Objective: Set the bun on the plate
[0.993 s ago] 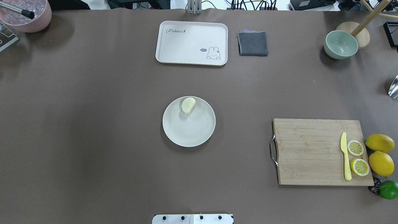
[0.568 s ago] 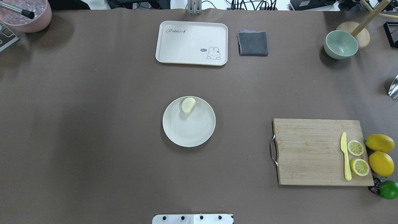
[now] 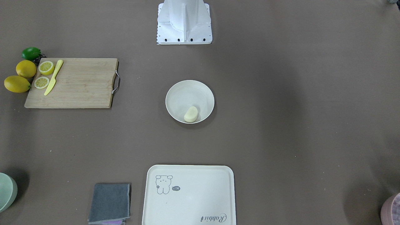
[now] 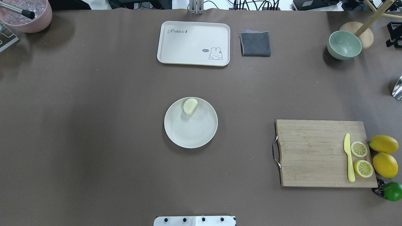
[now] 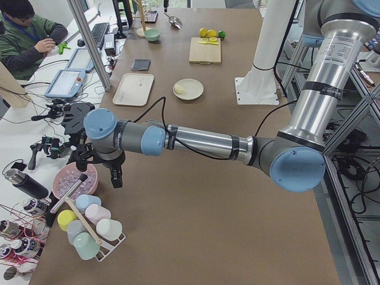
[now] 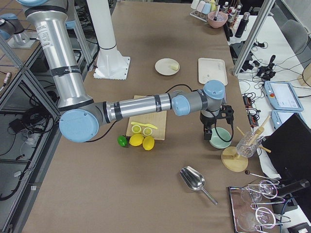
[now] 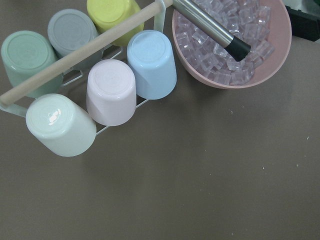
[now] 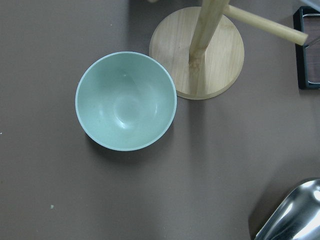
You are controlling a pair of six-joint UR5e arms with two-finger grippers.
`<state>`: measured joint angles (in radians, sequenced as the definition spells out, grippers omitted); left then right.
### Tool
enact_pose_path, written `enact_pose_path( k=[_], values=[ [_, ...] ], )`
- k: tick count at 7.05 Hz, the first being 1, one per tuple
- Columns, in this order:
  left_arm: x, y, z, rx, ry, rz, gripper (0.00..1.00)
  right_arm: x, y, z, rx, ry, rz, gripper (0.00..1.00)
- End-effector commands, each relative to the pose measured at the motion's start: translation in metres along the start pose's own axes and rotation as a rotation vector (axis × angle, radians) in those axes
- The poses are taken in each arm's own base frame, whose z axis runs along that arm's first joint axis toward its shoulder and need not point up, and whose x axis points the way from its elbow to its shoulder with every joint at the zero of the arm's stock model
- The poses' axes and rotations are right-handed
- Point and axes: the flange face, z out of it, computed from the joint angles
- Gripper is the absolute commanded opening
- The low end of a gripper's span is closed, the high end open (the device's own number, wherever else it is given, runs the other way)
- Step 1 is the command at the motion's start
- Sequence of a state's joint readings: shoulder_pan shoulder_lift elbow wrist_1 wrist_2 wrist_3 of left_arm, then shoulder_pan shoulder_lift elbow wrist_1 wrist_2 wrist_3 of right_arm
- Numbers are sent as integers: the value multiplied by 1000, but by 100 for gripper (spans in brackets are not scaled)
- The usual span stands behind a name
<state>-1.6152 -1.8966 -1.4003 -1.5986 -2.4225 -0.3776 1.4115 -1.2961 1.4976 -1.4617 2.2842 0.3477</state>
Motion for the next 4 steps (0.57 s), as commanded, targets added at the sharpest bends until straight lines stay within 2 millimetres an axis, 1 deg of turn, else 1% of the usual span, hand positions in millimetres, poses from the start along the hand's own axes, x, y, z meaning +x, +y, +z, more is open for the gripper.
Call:
enact_pose_path(
  k=[1, 2, 3, 4],
  values=[
    [0, 2, 17, 18, 10, 53, 98, -1, 0, 1, 1, -2, -3, 100],
    [-3, 1, 40, 0, 10, 93, 98, -1, 0, 0, 2, -7, -3, 100],
    [-8, 0, 47, 0, 10, 154, 98, -2, 0, -1, 2, -9, -6, 100],
    [-7, 1, 48, -3, 10, 152, 98, -4, 0, -3, 5, -11, -7, 100]
  ],
)
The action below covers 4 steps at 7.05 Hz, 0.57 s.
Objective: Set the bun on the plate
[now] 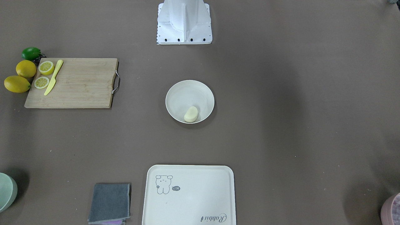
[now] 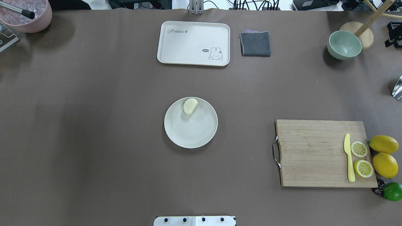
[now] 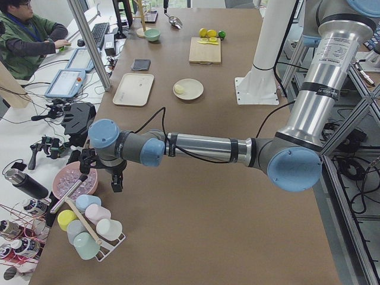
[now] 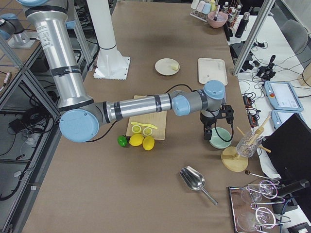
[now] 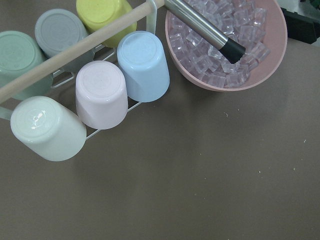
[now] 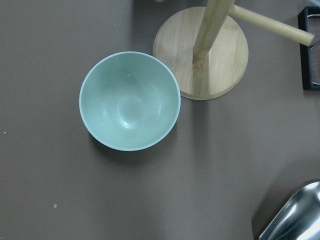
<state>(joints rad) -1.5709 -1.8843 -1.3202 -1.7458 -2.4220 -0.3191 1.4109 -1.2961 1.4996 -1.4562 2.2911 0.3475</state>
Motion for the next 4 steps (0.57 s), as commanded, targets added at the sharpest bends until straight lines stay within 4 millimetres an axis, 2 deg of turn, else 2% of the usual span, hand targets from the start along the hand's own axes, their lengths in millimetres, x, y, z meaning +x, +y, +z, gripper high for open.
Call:
enact_pose_path(
  k=[1, 4],
  values=[
    [2, -2, 4, 1, 2, 29, 98, -1, 0, -2, 2, -3, 0, 100],
    [5, -6, -1, 19, -36, 30, 98, 1, 0, -1, 3, -1, 0, 100]
  ],
)
